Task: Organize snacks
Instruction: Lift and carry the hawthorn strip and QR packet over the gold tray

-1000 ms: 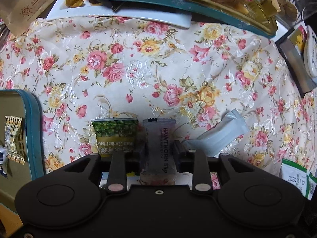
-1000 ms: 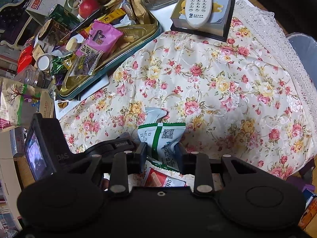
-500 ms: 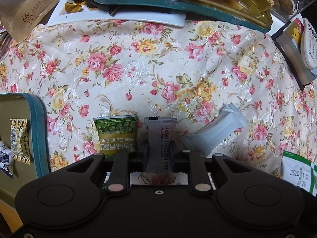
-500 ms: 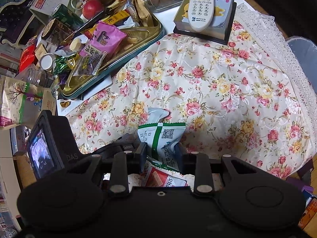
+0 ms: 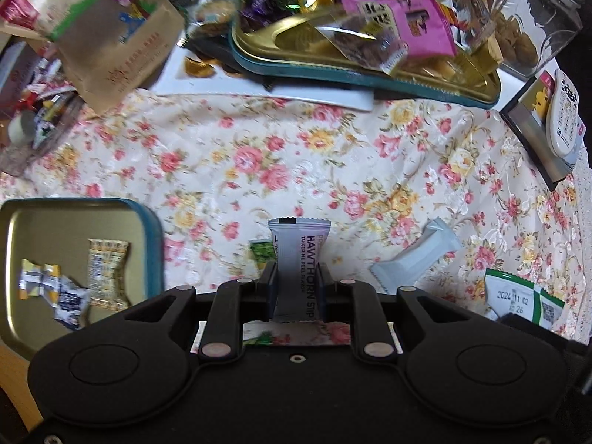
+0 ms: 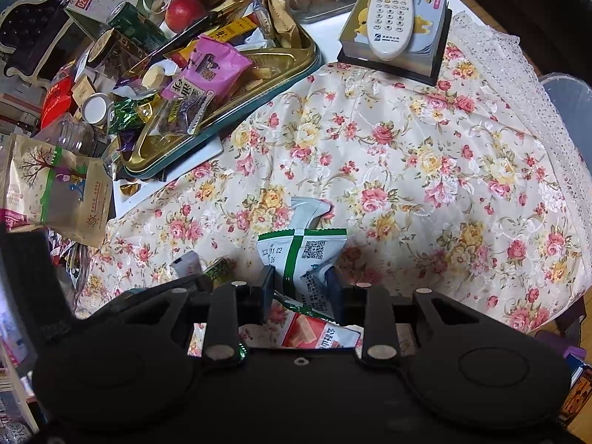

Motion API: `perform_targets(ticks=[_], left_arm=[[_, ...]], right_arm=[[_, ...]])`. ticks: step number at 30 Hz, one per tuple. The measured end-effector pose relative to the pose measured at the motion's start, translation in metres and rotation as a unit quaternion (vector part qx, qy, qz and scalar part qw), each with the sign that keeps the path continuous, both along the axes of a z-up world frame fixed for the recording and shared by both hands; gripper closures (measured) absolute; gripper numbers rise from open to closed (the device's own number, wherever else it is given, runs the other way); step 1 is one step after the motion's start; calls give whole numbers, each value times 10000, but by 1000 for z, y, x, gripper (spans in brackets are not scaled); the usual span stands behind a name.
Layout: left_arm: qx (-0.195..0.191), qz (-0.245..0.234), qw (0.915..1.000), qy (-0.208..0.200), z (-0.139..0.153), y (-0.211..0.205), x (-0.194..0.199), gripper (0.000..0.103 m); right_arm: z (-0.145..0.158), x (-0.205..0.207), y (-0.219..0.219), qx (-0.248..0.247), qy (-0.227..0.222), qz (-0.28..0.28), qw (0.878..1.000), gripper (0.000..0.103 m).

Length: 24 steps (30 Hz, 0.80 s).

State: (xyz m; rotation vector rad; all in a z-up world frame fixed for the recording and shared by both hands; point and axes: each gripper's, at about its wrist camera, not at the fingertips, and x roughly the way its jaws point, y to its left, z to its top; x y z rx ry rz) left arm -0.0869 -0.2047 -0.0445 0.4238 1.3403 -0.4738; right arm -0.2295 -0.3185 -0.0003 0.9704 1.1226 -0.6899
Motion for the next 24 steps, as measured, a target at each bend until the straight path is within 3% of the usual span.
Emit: perform_targets(ticks=[10,17,24], left_arm=[[109,657,9977,-134,9,36,32,76],[-171,789,9967,-76,24,50,41,76],[-197,1191,9927,14,25,62,50,76]], right_arm=[[-7,25,22,10,153,339,9993,70],[-9,38,42,-75,204,612,9979,70],[-4,36,59,-214,220,892,9955,70]])
